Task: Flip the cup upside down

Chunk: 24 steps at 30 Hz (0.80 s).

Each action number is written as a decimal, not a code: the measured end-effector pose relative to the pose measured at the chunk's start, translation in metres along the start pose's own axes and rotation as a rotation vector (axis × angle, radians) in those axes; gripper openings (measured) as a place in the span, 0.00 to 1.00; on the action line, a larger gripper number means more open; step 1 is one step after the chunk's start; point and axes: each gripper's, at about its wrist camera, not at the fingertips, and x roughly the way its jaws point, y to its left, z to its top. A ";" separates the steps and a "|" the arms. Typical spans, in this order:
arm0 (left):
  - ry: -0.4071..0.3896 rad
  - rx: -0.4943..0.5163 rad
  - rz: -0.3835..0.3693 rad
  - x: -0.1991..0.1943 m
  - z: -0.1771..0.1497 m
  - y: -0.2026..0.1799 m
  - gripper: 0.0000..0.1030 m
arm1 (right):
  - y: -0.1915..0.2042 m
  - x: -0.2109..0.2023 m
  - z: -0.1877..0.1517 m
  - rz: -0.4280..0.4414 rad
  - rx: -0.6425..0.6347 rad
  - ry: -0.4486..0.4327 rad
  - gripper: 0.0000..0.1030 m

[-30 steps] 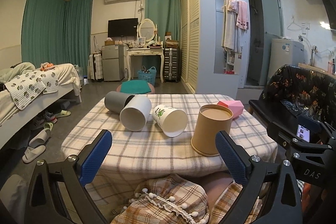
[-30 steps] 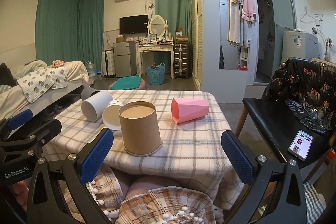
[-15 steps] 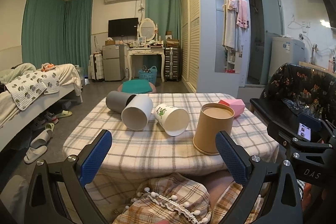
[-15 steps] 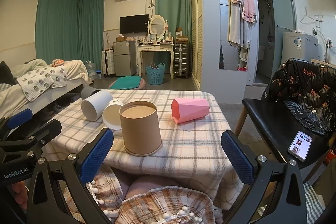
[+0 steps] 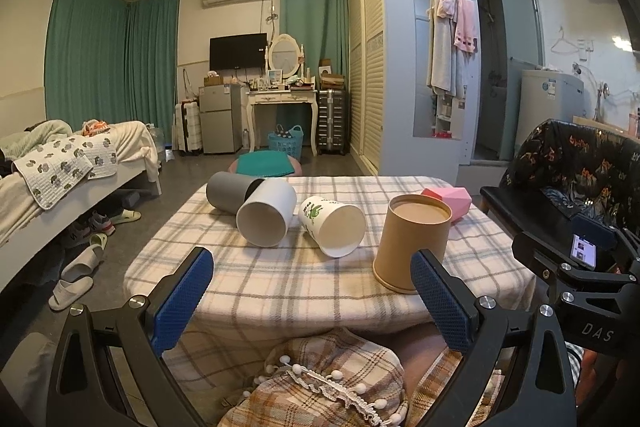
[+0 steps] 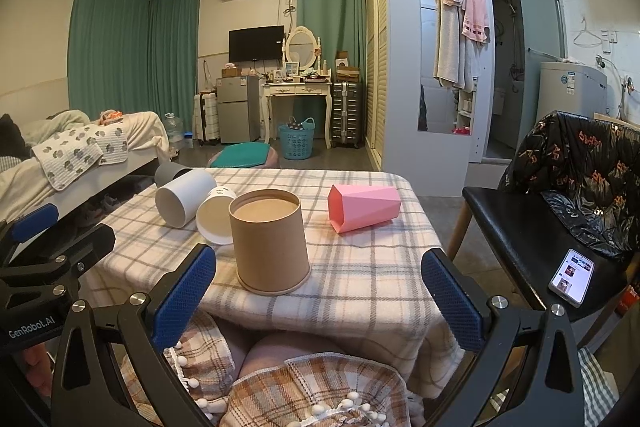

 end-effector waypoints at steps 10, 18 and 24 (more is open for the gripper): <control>0.002 -0.001 0.000 0.001 0.001 0.001 0.99 | 0.001 0.001 -0.002 -0.001 -0.001 0.003 1.00; 0.003 -0.002 0.001 0.001 0.001 0.001 0.99 | 0.001 0.001 -0.002 -0.001 -0.003 0.003 1.00; 0.002 -0.003 0.001 0.001 0.001 0.001 0.99 | 0.001 0.001 -0.003 -0.002 -0.004 0.004 1.00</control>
